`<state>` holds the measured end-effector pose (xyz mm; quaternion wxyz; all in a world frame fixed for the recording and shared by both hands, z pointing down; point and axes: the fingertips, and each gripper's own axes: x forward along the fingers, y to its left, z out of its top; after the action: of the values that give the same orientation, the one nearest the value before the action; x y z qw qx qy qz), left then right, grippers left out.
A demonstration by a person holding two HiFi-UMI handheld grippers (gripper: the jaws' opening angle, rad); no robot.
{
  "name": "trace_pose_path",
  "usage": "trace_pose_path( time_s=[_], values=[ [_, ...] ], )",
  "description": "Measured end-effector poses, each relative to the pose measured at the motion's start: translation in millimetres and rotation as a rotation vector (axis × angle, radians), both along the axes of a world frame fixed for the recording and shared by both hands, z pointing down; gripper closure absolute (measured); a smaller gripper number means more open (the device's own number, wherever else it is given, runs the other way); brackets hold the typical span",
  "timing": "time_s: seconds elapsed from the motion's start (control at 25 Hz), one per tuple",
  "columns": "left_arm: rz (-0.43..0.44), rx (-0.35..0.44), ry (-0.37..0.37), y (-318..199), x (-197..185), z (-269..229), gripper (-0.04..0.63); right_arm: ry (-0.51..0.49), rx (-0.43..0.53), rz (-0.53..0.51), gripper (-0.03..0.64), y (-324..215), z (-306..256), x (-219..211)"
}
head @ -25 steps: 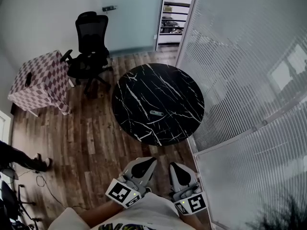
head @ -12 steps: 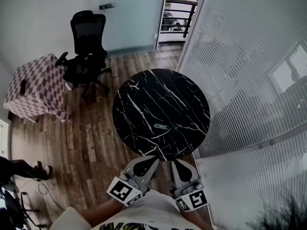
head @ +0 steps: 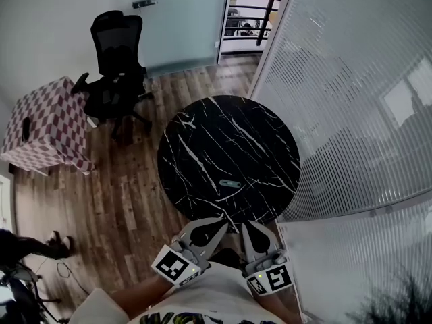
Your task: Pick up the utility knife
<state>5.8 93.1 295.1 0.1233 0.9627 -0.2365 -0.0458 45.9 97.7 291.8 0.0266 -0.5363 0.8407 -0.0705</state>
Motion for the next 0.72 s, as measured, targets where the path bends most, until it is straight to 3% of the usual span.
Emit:
trace_pose_path(
  time_s=[0.36, 0.56, 0.72],
  values=[
    [-0.031, -0.057, -0.034, -17, 19, 20, 0.591, 0.008, -0.073, -0.021, 0.617, -22, 20, 23],
    [-0.068, -0.086, -0.042, -37, 28, 30, 0.591, 0.106, -0.088, -0.08, 0.617, -34, 29, 31],
    [-0.069, -0.06, -0.059, -57, 33, 43, 0.591, 0.209, -0.092, -0.116, 0.615, -55, 44, 32]
  ],
)
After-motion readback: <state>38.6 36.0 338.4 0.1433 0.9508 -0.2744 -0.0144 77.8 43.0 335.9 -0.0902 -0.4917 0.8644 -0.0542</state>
